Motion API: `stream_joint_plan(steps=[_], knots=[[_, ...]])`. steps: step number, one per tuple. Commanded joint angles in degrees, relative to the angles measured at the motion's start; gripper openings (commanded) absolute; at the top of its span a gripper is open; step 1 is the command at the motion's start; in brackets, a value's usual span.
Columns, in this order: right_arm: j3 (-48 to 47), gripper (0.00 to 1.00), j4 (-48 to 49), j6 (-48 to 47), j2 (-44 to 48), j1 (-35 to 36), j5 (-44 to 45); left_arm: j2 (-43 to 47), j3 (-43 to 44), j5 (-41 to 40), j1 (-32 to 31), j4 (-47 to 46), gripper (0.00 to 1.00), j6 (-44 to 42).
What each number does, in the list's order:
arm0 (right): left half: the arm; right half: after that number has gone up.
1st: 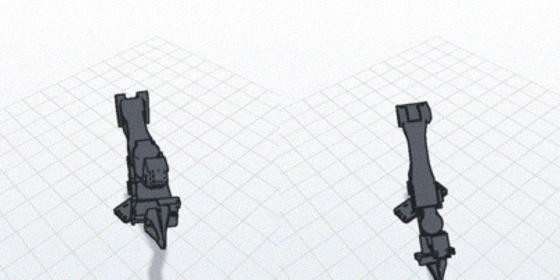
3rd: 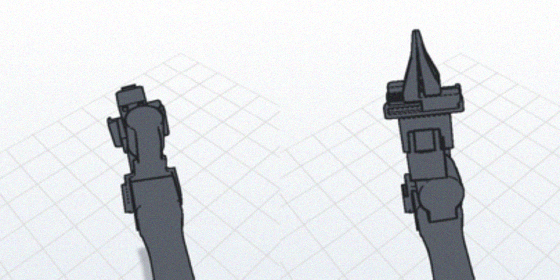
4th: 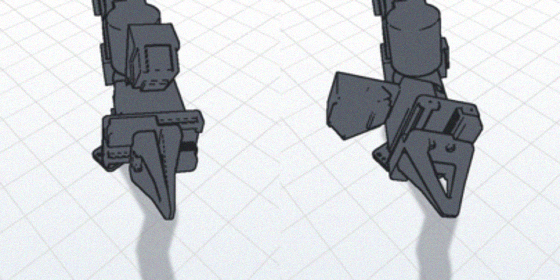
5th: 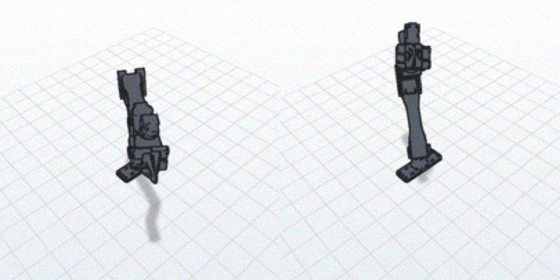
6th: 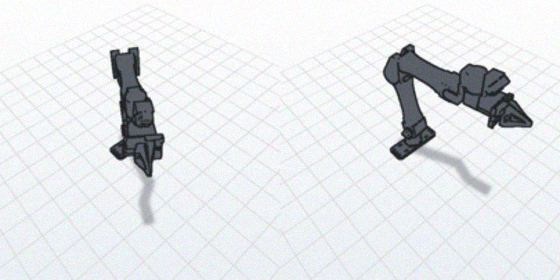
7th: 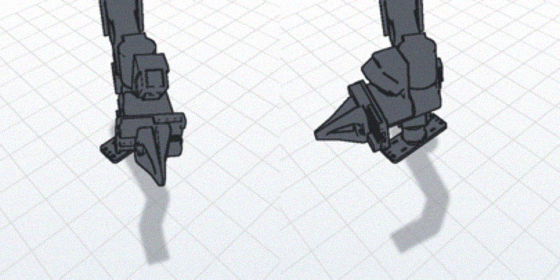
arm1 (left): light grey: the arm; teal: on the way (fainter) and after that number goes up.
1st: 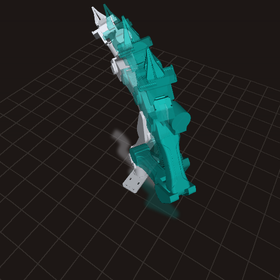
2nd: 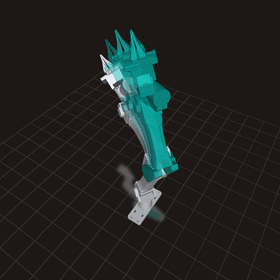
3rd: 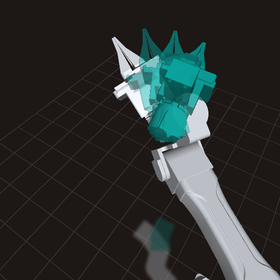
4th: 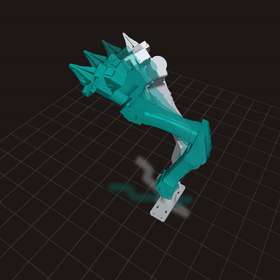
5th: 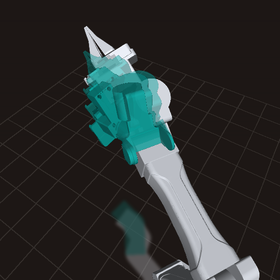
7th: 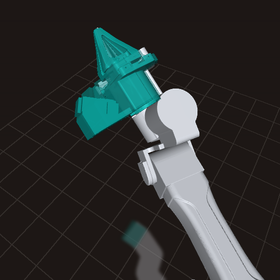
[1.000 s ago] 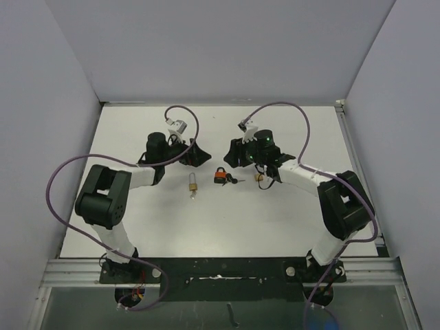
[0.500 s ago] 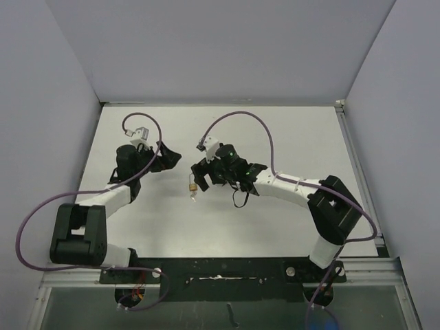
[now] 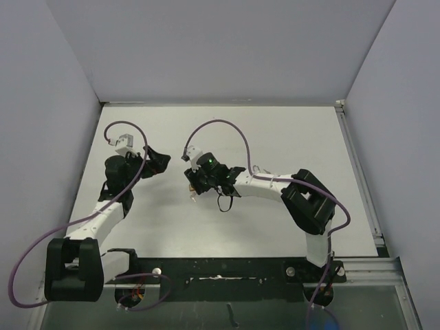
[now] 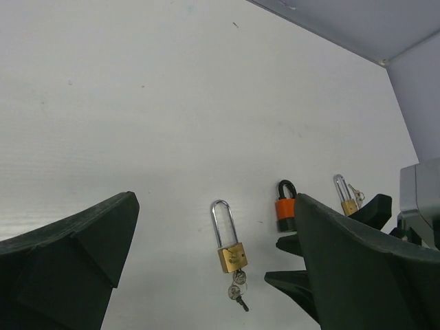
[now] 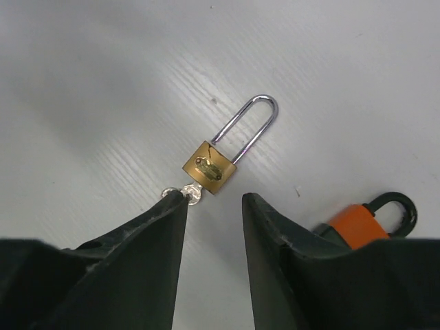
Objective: Lock with the key
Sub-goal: Pick up the lock from the center of the board.
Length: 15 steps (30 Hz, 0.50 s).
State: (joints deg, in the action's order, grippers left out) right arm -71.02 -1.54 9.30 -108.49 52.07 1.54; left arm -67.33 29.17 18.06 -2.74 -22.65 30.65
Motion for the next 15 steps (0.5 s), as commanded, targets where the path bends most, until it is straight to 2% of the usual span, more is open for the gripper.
stream_joint_plan(steps=[1,5,9,12,15], knots=[[-4.4,0.37,0.58,2.58,-1.54,1.15,0.52,4.91,-3.28,-3.36,1.42,-5.09,0.98,5.98],[-5.57,0.39,0.8,4.14,-2.78,1.06,-0.21,6.02,-5.14,-4.5,2.07,-6.72,0.98,8.12],[-7.15,0.5,-0.22,5.18,-4.33,1.18,0.08,4.6,-3.91,-3.13,2.13,-5.28,0.98,7.78],[-7.46,0.51,-0.39,5.98,-5.13,1.26,1.24,3.61,-3.49,-1.94,2.13,-5.27,0.98,7.56],[-8.5,0.58,-1.29,6.92,-6.27,1.28,2.4,3.17,-3.4,-1.37,2.16,-5.38,0.98,7.26]])
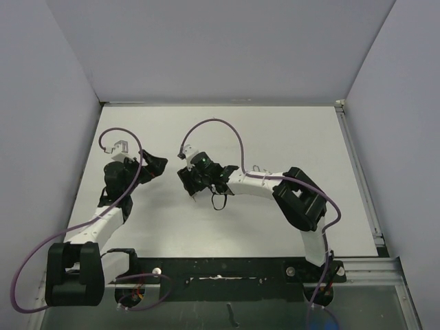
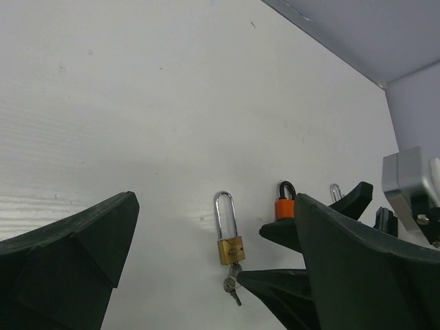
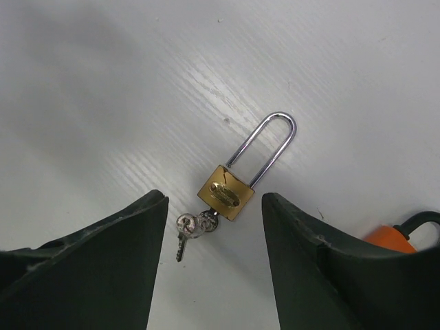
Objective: Lock with the key
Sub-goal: Pick up the lock from the center of the board.
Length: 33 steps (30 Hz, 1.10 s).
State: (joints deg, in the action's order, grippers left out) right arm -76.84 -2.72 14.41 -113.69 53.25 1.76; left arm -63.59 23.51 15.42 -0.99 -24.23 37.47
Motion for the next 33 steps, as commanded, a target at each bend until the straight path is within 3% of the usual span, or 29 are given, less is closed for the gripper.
stream_joint_plan(steps=[1,23,33], knots=[[-3.16,0.58,-0.64,2.04,-1.62,0.1,2.46,-0.61,2.25,1.31,0.46,-3.73,0.98,0.46],[-7.18,0.55,-5.6,3.42,-7.65,2.92,8.98,-1.7,1.74,1.61,0.47,-4.15,0.98,0.55],[-8.33,0.51,-5.87,3.54,-10.01,3.36,7.93,-2.99,1.43,2.0,0.47,-5.07,0.98,1.01]])
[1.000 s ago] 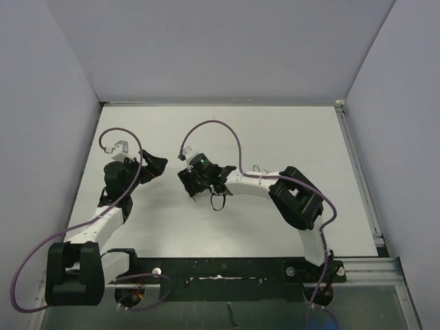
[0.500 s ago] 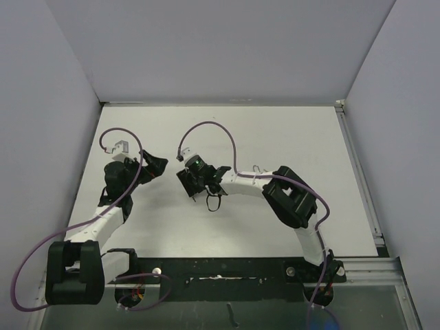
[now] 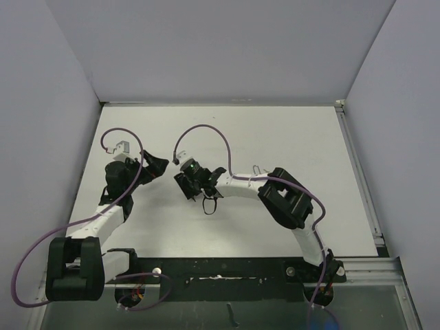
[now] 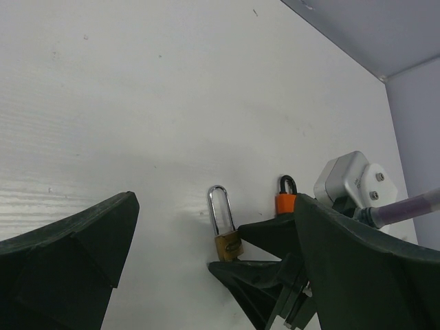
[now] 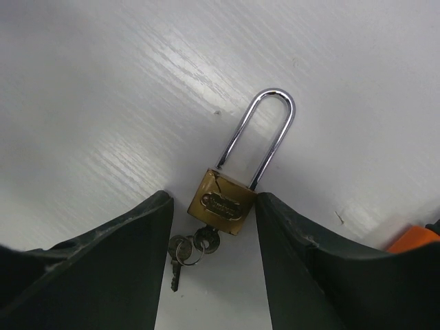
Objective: Lock with the key
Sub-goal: Pick up the lock from the center of the board.
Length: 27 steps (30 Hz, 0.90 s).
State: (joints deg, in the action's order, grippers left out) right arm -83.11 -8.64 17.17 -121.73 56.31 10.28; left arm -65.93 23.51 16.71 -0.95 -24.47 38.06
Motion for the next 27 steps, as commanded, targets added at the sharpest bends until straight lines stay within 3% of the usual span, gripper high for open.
stream_joint_plan(steps=[1,17,23,26,27], knots=[[-2.32,0.51,-0.14,0.84,-2.28,0.29,-0.66,-0.87,1.45,0.87,0.42,-4.92,0.98,0.36],[4.63,0.45,0.29,2.34,-0.61,0.29,0.53,-1.57,1.26,1.12,0.43,-6.29,0.97,1.04],[4.62,0.25,-0.3,2.35,-0.7,0.24,0.65,-1.01,1.27,0.85,0.42,-5.62,0.96,1.23],[4.73,0.03,-0.76,2.1,-0.54,0.4,0.69,-0.42,1.92,0.41,0.42,-3.46,0.93,1.27],[4.8,0.0,-0.89,2.04,-0.4,0.38,0.69,-0.16,2.09,0.1,0.42,-2.92,0.91,1.31]])
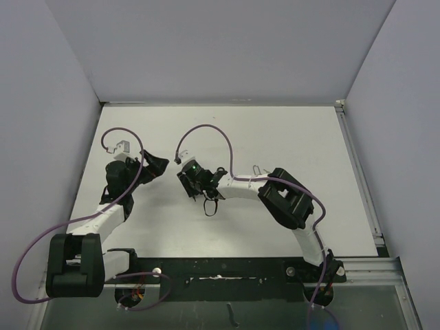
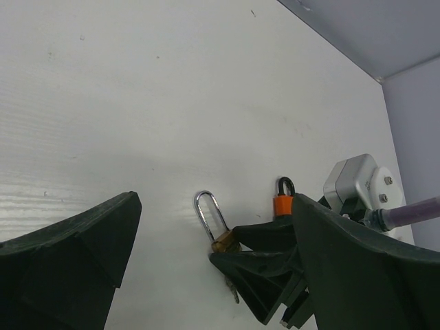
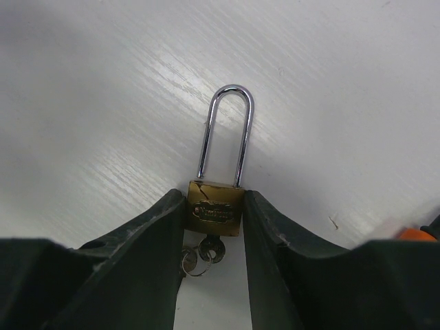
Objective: Lock with the key
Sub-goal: Pick up the lock from the center of the board.
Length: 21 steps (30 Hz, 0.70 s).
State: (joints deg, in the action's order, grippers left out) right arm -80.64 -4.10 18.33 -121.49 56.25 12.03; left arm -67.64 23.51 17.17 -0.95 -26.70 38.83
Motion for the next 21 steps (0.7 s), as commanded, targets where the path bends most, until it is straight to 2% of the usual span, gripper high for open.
stream_joint_plan(steps=[1,6,10,14,21], knots=[[2.46,0.0,-5.43,0.65,-0.41,0.4,-1.08,1.69,2.19,-0.31,0.42,-0.44,0.88,0.55],[5.41,0.0,-0.9,-3.94,3.09,0.45,-2.29,0.34,6.79,3.76,0.47,5.6,0.76,-2.37],[8.32,0.0,4.36,-8.31,7.17,0.28,-3.9,-0.9,9.54,6.78,0.42,7.37,0.78,-2.05],[7.99,0.0,5.17,-11.35,9.9,0.11,-4.5,-0.48,8.8,9.44,0.48,4.16,0.78,-2.09],[10.28,0.0,8.39,-14.96,18.02,-0.08,-3.5,0.58,12.85,8.12,0.42,11.59,0.75,-1.04]])
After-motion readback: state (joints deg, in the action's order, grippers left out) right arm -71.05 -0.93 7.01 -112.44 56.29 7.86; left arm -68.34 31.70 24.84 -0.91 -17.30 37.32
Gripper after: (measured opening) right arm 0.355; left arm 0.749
